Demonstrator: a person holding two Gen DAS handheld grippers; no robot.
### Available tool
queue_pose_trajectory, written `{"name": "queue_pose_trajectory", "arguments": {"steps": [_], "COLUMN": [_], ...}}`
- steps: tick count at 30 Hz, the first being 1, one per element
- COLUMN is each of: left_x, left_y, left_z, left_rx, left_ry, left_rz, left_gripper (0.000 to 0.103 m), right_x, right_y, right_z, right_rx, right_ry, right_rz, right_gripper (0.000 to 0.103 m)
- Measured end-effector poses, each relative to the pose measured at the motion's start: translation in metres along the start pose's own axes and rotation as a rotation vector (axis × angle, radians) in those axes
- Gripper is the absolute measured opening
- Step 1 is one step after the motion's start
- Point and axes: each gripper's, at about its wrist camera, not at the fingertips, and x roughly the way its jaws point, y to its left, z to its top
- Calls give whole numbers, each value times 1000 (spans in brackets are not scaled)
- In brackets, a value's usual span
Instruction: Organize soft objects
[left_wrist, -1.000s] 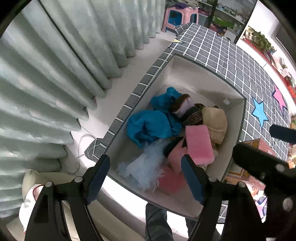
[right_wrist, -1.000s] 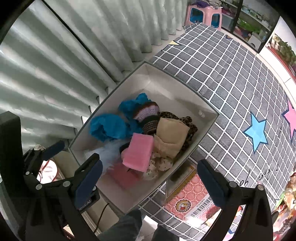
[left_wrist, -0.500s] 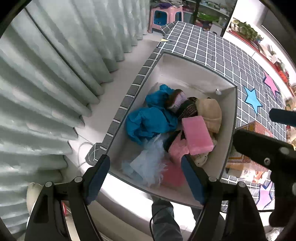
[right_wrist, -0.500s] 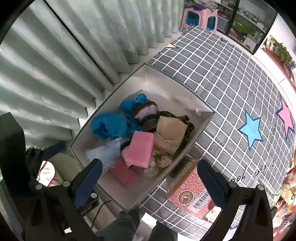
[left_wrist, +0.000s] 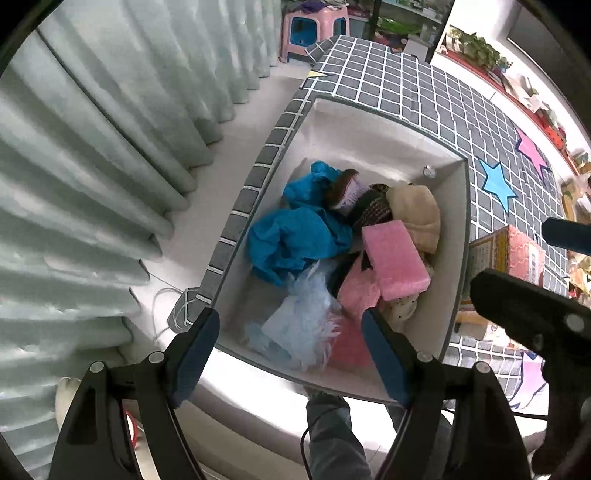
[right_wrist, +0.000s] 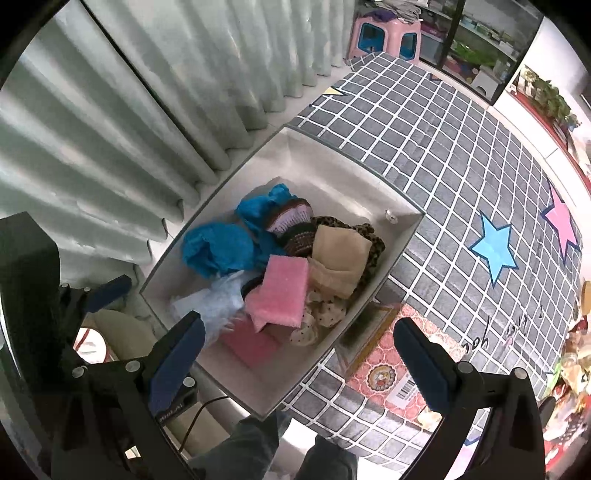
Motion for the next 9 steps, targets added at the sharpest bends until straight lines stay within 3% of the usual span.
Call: {"name": "queue_pose_trajectory", "arguments": {"steps": [6,9], "left_x": [1,-7], "left_y": [-3,-4], "left_z": [0,1], "left_rx": [-6,-13], "left_ry": [14,-44], "left_rz": [25,38], "left_gripper": [82,82], "right_x": [1,-2], "right_y": [0,-2], "right_z": [-3,-3], "right_rx": [-13,-26], "right_ry": [2,-4], "right_rz": [3,21], "right_gripper": [103,103]}}
